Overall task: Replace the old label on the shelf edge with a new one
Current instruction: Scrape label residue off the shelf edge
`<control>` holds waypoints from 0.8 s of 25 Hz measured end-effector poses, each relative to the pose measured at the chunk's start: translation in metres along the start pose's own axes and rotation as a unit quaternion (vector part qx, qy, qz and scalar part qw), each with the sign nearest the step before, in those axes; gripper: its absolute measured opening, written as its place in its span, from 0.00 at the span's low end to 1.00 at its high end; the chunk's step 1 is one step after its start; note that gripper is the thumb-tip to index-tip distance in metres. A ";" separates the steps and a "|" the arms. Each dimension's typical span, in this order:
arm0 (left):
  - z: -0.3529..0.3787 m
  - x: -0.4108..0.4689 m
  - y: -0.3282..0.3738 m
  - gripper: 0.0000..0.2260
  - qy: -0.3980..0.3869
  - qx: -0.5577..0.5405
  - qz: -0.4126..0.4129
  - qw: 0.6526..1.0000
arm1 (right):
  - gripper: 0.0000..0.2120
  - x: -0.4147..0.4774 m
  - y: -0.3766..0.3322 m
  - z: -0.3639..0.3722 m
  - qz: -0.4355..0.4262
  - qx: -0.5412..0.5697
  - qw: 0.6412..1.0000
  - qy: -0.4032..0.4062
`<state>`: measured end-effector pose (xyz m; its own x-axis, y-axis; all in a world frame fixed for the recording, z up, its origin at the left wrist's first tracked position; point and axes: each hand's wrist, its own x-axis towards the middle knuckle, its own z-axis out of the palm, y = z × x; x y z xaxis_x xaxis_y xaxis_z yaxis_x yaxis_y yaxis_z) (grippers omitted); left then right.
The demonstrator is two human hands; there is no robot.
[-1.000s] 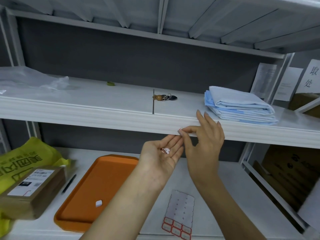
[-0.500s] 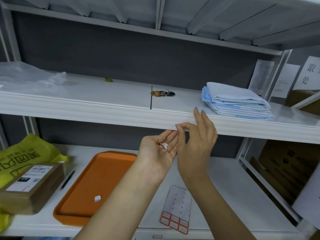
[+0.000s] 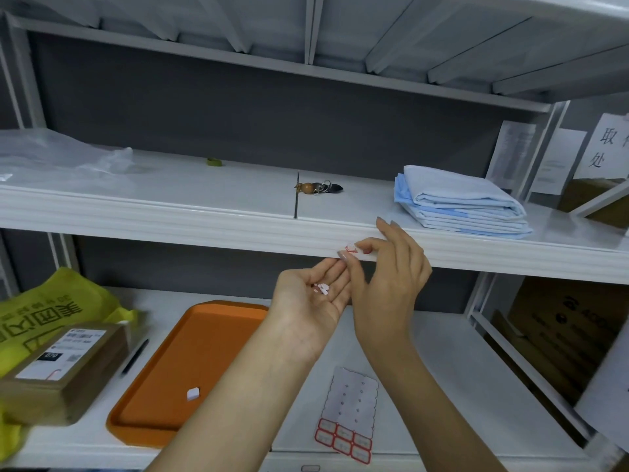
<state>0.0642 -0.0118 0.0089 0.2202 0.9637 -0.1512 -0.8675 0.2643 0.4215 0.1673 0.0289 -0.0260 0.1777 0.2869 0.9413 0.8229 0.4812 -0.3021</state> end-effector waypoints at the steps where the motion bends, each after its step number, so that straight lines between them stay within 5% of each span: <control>1: 0.000 0.000 0.000 0.15 0.002 0.003 0.001 1.000 | 0.07 0.001 -0.001 0.000 0.003 0.003 1.000 0.002; 20: -0.003 0.001 0.001 0.15 0.011 0.045 0.003 0.999 | 0.06 -0.006 -0.008 0.006 -0.008 -0.060 0.998 0.008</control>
<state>0.0620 -0.0105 0.0069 0.2038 0.9646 -0.1674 -0.8249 0.2612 0.5013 0.1564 0.0279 -0.0301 0.1715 0.2666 0.9484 0.8840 0.3833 -0.2676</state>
